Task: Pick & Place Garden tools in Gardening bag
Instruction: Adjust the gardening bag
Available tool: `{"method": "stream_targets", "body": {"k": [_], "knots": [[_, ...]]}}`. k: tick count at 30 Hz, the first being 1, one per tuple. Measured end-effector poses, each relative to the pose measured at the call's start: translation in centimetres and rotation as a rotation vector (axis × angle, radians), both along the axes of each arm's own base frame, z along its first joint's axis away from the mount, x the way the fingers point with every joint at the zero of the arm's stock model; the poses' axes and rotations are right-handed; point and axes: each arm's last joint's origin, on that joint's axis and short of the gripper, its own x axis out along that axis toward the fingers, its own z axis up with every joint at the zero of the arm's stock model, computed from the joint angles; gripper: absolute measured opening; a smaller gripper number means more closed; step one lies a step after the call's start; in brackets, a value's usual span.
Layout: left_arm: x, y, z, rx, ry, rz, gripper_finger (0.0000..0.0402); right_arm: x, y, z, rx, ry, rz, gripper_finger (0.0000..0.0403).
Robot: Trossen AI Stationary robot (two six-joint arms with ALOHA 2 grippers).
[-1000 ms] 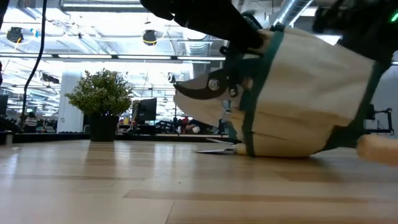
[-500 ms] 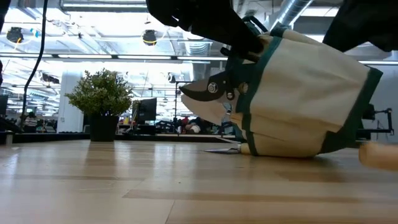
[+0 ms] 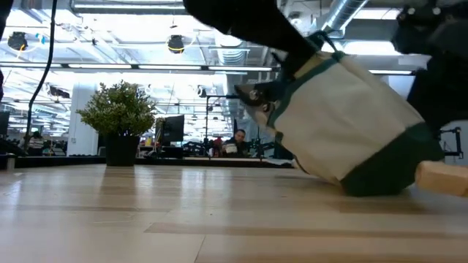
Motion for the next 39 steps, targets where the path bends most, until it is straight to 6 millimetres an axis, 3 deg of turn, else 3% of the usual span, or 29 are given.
{"method": "stream_targets", "body": {"k": [6,11,17,21,23,25,30,35,39], "knots": [[0.1,0.3,0.8,-0.096,-0.020,-0.121,0.0085,0.6,0.3,-2.0,-0.012,0.014,-0.012,0.0093],[-0.5,0.4,1.6,-0.142,-0.029,-0.101,0.0140,1.3,0.3,-3.3,-0.018,0.017,-0.017,0.0093],[-4.3,1.4,6.8,-0.148,-0.192,0.126,0.0176,1.3,0.3,-3.4,-0.022,0.020,-0.015,0.0093],[-7.9,3.3,8.0,-0.206,-0.166,0.421,0.0169,1.2,0.3,-3.4,-0.026,0.026,-0.013,0.0093],[-9.2,4.7,6.5,-0.281,-0.142,0.529,0.0152,1.2,0.3,-3.4,-0.031,0.030,-0.008,0.0093],[-10.0,5.7,3.6,-0.357,-0.102,0.593,0.0126,1.2,0.3,-3.4,-0.041,0.040,0.008,0.0093],[-10.8,7.5,-3.4,-0.555,-0.091,0.695,0.0019,1.2,0.3,-3.4,-0.044,0.045,0.013,0.0093],[-9.6,9.4,-8.5,-0.830,-0.195,0.631,0.0004,1.2,0.2,-3.5,-0.050,0.045,0.015,0.0093],[-7.8,10.4,-11.5,-0.932,-0.147,0.601,0.0002,1.2,0.2,-3.5,-0.053,0.044,0.015,0.0093]]}}
